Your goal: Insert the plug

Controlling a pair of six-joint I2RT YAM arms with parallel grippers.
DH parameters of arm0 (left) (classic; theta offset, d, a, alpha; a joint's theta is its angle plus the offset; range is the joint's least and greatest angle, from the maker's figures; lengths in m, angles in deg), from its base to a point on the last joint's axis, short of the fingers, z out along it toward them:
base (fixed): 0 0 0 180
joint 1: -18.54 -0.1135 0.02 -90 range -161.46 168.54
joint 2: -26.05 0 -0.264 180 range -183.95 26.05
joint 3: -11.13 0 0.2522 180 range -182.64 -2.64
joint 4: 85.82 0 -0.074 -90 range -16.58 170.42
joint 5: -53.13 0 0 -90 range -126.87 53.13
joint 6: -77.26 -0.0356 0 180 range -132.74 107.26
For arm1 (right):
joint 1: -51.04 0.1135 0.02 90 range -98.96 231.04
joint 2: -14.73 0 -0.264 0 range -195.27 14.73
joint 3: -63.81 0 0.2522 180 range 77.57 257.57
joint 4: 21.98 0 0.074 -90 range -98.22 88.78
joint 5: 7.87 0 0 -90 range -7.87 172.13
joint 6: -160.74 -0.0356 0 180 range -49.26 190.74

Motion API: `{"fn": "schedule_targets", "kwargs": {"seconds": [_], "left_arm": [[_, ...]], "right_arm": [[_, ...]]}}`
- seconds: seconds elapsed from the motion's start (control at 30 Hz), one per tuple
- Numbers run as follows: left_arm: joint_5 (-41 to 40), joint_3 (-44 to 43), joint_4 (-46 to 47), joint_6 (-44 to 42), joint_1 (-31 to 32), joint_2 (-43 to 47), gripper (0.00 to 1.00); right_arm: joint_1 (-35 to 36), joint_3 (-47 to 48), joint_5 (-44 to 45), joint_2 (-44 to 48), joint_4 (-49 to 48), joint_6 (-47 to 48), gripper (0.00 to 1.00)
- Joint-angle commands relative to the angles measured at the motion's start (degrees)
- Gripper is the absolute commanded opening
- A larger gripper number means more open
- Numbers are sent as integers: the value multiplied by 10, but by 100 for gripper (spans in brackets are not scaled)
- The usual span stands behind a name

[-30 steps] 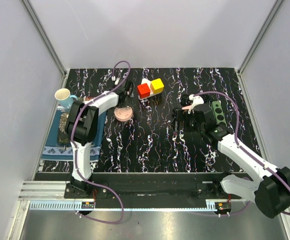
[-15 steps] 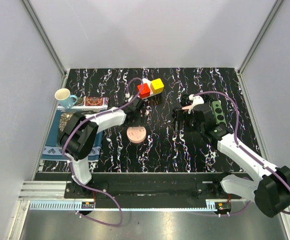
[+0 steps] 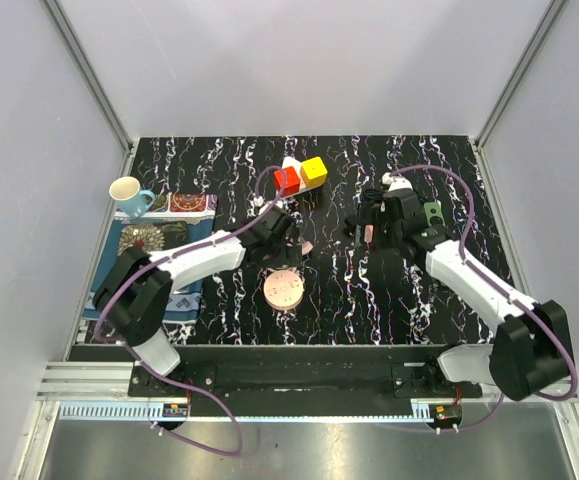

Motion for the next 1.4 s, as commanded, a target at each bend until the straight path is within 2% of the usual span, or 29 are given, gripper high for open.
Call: {"fn": "schedule_targets", "kwargs": {"seconds": [0.0, 0.17, 0.4, 0.67, 0.87, 1.0, 1.1, 1.17, 1.23, 1.33, 1.37], "left_arm": [[-50, -8, 5, -33, -2, 93, 99], [-84, 19, 9, -99, -10, 179, 99], [-102, 87, 14, -200, -35, 355, 99], [-135, 165, 48, -305, -37, 535, 99], [-131, 215, 70, -348, -37, 605, 99], [-118, 226, 73, -353, -37, 607, 99], [-95, 231, 79, -360, -37, 603, 99], [-74, 231, 86, -366, -37, 601, 99], [-51, 236, 100, -375, -37, 600, 99], [-19, 245, 122, -383, -37, 600, 99], [-12, 248, 128, -383, -37, 600, 99]], "right_arm": [[-43, 77, 8, -54, 16, 14, 98], [-79, 146, -14, -146, 33, 30, 94], [-96, 257, -39, -257, 87, 77, 92], [-109, 315, -47, -349, 130, 106, 89], [-110, 335, -56, -381, 147, 119, 82], [-111, 339, -64, -391, 157, 124, 79], [-110, 335, -63, -388, 162, 124, 68], [-110, 328, -65, -372, 163, 119, 53], [-111, 323, -65, -347, 163, 110, 45], [-111, 306, -89, -309, 164, 91, 39], [-110, 296, -94, -299, 165, 86, 32]]}}
